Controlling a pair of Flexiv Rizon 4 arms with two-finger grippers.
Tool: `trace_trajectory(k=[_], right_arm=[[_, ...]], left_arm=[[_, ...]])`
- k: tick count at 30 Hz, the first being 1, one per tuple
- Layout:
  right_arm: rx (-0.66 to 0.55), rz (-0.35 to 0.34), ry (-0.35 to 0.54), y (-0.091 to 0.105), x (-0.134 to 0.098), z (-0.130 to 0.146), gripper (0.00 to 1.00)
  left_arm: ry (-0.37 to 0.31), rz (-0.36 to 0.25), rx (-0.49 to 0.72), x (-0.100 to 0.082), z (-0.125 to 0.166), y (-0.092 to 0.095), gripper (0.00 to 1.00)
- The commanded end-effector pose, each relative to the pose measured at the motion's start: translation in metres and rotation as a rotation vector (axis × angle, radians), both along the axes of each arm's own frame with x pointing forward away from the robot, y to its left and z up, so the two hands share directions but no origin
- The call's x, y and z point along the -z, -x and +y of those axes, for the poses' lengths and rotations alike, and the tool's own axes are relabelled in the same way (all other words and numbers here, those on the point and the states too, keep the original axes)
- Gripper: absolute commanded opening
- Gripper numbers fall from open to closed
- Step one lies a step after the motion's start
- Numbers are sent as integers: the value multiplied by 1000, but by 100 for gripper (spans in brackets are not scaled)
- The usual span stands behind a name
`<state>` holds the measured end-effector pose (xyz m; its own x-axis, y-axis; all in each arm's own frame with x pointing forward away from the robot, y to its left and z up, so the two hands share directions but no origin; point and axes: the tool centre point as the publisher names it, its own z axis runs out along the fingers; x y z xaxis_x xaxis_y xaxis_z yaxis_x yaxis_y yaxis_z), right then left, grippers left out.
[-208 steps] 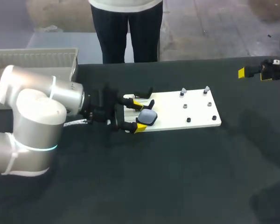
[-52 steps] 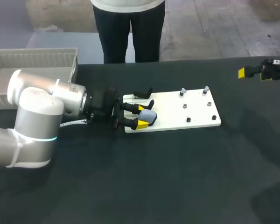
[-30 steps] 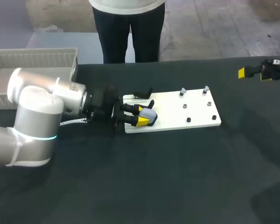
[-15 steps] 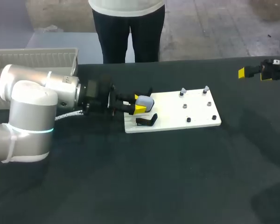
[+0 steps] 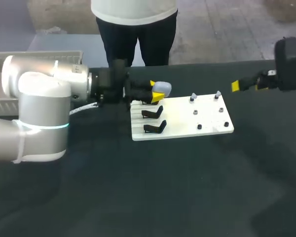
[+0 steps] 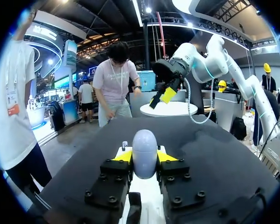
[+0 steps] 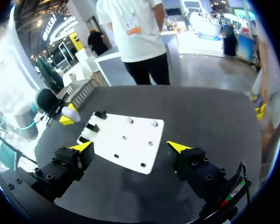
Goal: Pick up each earbud case from the left stands, insert the matching earbuds, close the lid, and place the case in the box.
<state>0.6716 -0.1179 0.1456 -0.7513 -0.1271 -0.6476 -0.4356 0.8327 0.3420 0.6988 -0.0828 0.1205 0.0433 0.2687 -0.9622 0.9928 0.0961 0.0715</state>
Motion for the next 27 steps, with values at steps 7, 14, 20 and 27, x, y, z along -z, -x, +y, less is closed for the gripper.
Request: trace_trajectory(k=[7, 14, 20, 27], right_arm=[[-73, 6, 21, 21, 2, 51, 100], [-117, 19, 20, 23, 3, 69, 100], [-131, 34, 34, 15, 7, 80, 100], [-154, 48, 47, 4, 7, 95, 100]], left_arm=[[-28, -15, 51, 3, -39, -13, 0], [-10, -22, 71, 0, -49, -9, 0], [-1, -47, 107, -5, -53, 8, 0], [10, -59, 112, -7, -52, 17, 0]])
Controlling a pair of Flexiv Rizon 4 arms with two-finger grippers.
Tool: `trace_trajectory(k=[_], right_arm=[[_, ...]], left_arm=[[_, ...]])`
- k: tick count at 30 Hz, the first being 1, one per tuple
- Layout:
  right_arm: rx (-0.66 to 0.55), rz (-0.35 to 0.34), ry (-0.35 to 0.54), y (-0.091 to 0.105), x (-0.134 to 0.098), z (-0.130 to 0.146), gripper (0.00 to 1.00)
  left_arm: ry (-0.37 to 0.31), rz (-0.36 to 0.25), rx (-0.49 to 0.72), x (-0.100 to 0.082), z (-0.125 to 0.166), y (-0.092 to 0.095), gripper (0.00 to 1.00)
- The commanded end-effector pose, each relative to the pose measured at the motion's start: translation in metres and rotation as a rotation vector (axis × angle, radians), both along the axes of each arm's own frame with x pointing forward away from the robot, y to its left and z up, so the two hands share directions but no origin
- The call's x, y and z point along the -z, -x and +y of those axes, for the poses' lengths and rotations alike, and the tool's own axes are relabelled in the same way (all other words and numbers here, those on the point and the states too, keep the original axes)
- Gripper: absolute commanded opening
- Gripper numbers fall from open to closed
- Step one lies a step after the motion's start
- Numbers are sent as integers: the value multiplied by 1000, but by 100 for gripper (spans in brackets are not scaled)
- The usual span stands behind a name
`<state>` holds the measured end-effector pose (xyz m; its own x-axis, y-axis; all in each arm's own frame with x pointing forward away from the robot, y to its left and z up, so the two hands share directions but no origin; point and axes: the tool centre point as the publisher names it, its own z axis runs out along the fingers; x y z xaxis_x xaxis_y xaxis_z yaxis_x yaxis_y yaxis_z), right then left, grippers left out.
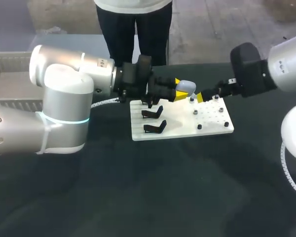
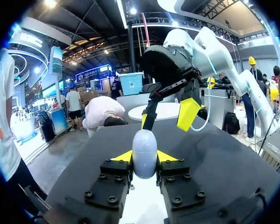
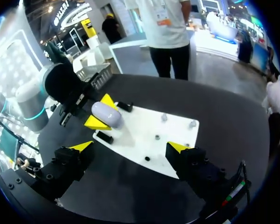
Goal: Pick up each earbud case from the left stands, insert the matching earbuds, close the lid, and place the case in the box.
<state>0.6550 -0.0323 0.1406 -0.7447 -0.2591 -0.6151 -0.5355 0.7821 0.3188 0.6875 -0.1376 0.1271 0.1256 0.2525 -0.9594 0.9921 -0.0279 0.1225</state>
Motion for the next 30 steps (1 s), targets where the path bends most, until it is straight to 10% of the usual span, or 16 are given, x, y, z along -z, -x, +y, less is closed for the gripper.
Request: trace_trajectory(k=[1, 30], right_arm=[[-20, 19, 1, -13, 3, 12, 100], [-17, -9, 35, -24, -12, 10, 100]], left_arm=[[6, -8, -13, -1, 2, 6, 0], [35, -14, 4, -3, 2, 23, 0]])
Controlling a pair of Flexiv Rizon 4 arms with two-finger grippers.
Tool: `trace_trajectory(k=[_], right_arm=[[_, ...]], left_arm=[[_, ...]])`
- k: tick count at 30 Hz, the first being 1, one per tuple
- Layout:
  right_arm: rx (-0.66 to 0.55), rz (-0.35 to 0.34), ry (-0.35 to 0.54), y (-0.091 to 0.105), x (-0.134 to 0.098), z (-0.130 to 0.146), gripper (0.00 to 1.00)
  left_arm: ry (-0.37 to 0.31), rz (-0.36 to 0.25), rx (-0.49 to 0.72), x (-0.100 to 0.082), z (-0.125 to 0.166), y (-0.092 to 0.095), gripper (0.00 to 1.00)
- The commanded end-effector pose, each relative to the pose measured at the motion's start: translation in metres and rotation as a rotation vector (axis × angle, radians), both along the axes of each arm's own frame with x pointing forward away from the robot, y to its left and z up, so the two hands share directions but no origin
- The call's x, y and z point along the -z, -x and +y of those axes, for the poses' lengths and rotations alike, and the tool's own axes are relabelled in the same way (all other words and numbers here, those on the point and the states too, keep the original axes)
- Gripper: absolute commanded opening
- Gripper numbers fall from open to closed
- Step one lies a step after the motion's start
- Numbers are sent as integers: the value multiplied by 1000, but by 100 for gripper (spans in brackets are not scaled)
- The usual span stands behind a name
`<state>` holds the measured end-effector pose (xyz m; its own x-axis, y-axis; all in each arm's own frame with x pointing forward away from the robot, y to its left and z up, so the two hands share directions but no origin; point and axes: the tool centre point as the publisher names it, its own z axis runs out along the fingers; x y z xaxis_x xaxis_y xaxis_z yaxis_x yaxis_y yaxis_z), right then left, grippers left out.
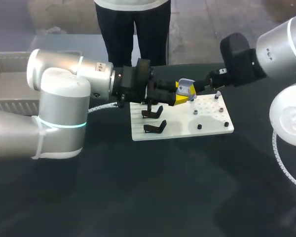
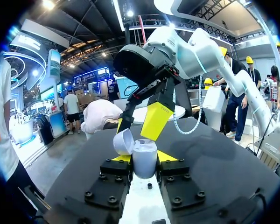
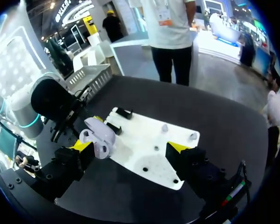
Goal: Pick up each earbud case from the left stands, insert the matching earbuds, close the lid, and place the case in the box.
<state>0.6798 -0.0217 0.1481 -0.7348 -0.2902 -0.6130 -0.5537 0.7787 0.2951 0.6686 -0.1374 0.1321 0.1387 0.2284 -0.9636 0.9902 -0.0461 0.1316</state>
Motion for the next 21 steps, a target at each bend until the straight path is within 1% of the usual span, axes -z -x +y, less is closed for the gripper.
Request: trace_trajectory(k=[1, 2, 5, 9, 12, 15, 17, 21], right_arm=[[5, -5, 11, 1, -5, -1, 100], [7, -10, 15, 2, -6, -2, 100], [28, -28, 54, 4, -10, -8, 100], [57, -43, 107, 5, -14, -21, 100], [87, -42, 149, 2, -12, -32, 100], [108, -42, 194, -1, -10, -42, 100], [124, -43, 230, -4, -8, -47, 100], [136, -33, 276, -8, -3, -54, 100]], left_arm=[[18, -4, -22, 2, 3, 3, 0], [23, -1, -28, 3, 5, 2, 0], [63, 9, -47, 2, 13, -1, 0], [153, 23, -54, -2, 27, -3, 0], [196, 40, -58, -4, 35, -4, 0], [213, 61, -66, -7, 43, -7, 0], [215, 62, -79, -9, 48, -8, 0], [219, 63, -92, -13, 53, -10, 0]])
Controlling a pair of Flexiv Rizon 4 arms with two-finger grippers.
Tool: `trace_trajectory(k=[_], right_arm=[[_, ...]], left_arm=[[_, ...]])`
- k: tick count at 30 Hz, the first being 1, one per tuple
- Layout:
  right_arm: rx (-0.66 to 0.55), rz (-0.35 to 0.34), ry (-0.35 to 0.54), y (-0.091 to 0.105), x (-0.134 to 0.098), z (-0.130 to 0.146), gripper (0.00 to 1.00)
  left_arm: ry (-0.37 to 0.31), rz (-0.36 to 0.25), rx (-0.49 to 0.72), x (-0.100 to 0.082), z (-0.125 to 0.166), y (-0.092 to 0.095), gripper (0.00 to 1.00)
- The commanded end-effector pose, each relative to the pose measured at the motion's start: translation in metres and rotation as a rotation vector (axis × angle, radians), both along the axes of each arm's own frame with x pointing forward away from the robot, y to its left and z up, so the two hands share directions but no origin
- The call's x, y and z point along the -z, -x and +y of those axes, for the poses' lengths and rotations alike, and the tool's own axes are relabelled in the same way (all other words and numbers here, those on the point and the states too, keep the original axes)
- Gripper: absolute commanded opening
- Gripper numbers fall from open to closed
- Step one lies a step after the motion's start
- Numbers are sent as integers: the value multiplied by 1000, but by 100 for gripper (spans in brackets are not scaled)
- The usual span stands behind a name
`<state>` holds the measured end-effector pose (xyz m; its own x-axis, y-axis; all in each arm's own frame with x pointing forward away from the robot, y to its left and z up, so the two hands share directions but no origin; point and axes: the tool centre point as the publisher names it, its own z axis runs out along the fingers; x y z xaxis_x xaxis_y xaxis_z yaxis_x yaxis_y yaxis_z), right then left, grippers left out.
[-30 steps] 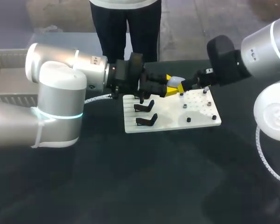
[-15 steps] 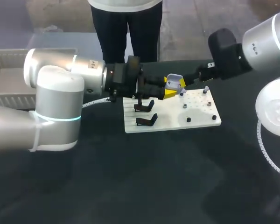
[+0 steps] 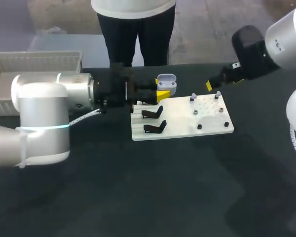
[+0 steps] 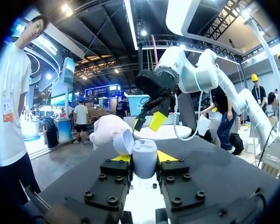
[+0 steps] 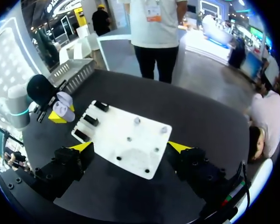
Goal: Pick up each earbud case from the left stands, insert the matching earbuds, close the lid, and place the case in the box.
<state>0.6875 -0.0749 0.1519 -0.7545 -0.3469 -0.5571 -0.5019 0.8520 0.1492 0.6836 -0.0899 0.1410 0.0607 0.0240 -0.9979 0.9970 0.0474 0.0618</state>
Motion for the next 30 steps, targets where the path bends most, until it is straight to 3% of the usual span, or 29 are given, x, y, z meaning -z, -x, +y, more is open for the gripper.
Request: trace_trajectory(k=[1, 21, 30], right_arm=[[75, -33, 107, -1, 2, -2, 100], [131, 30, 248, -22, 22, -26, 100], [170, 78, 305, -26, 20, -26, 100]], left_arm=[[4, -5, -20, -5, 6, 5, 0], [2, -5, -10, -7, 7, 4, 0], [2, -5, -10, -7, 7, 4, 0]])
